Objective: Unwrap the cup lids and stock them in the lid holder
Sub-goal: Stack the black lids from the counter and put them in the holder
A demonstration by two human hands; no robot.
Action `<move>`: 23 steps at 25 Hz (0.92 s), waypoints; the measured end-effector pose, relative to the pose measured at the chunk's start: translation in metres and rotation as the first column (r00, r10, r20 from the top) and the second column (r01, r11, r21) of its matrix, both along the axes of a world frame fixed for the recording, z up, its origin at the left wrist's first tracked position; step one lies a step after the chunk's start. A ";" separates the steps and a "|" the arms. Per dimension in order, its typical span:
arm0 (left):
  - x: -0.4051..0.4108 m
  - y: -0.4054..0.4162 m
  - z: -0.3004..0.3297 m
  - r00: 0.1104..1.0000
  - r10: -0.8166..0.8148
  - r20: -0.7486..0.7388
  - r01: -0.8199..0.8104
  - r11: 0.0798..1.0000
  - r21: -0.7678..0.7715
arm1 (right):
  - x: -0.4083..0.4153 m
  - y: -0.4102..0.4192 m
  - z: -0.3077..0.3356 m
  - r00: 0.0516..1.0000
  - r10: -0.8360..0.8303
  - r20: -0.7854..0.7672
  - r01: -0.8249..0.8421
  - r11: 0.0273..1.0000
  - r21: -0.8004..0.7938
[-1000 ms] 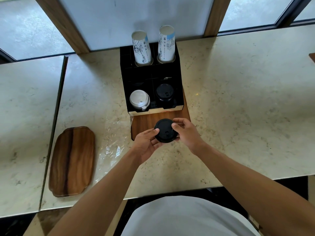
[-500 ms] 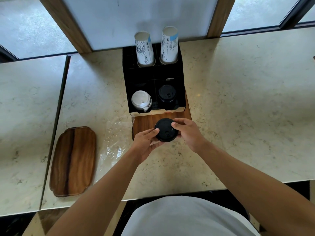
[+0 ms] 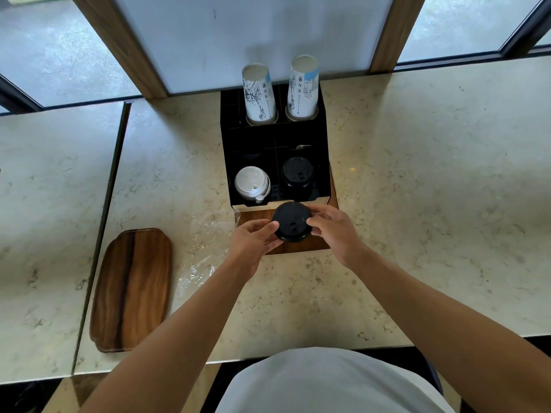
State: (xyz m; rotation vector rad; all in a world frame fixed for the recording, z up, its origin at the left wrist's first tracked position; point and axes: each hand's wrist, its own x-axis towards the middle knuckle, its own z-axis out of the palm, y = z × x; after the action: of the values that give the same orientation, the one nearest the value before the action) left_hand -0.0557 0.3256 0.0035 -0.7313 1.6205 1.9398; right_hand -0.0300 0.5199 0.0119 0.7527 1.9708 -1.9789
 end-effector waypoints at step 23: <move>-0.097 0.077 0.013 0.953 -0.080 -0.292 -0.092 0.842 -0.532 | -0.096 0.014 0.021 0.985 0.000 -0.173 0.089 0.855 0.511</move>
State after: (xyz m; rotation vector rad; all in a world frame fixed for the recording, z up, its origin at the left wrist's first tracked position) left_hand -0.1528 0.4022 0.0168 -0.6570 2.4161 1.6547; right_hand -0.1259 0.5341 0.0324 0.7649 2.6616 -1.5759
